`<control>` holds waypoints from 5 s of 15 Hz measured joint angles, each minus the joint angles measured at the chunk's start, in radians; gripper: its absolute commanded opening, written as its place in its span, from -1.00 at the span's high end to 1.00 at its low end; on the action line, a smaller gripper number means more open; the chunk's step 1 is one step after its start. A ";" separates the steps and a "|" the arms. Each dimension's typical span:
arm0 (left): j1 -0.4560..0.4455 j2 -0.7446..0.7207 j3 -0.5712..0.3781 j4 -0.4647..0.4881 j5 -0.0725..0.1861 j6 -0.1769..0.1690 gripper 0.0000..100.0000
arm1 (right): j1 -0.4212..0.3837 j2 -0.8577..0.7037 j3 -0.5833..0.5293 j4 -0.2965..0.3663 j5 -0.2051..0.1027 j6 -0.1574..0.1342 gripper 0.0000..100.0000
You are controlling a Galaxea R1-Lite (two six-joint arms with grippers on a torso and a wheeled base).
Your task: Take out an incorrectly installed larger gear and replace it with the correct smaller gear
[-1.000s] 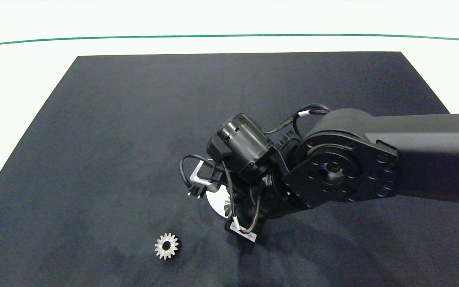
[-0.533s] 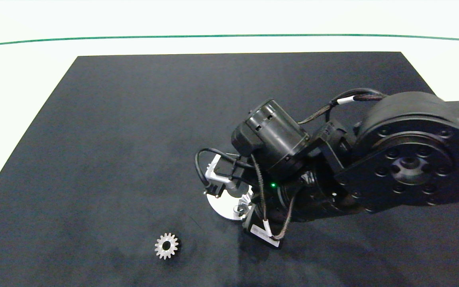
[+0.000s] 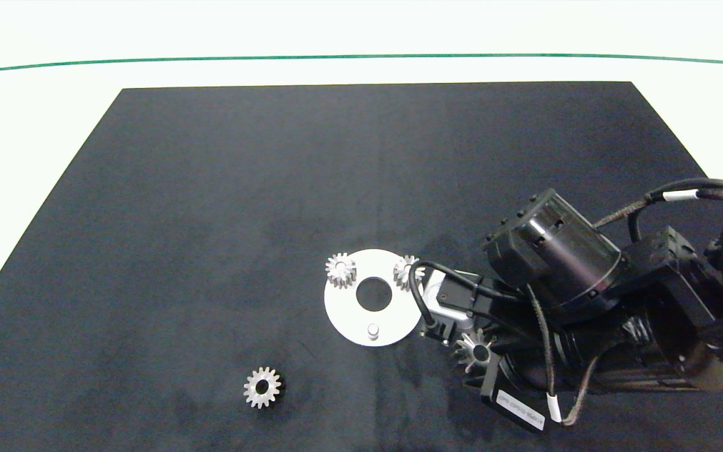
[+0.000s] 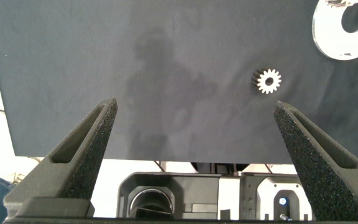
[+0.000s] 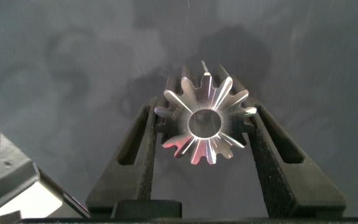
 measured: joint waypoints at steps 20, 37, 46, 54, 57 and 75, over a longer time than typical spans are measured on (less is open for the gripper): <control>-0.001 0.000 0.007 0.000 0.000 0.000 -1.00 | -0.124 -0.070 0.365 -0.312 0.059 0.000 -1.00; -0.097 0.045 0.049 -0.020 -0.010 -0.030 -1.00 | -0.113 -0.141 -0.106 0.070 -0.073 0.249 -1.00; -0.332 0.128 0.259 -0.322 0.007 -0.194 -1.00 | -0.404 -0.156 -0.227 0.264 -0.095 0.469 -1.00; -0.507 0.271 0.293 -0.335 0.207 -0.292 -1.00 | -0.497 -0.096 -0.233 0.279 -0.095 0.507 -1.00; -0.547 0.329 0.287 -0.354 0.293 -0.362 -1.00 | -0.511 -0.096 -0.228 0.280 -0.094 0.508 -1.00; -0.724 0.509 0.361 -0.488 0.370 -0.497 -1.00 | -0.509 -0.091 -0.223 0.275 -0.080 0.511 -1.00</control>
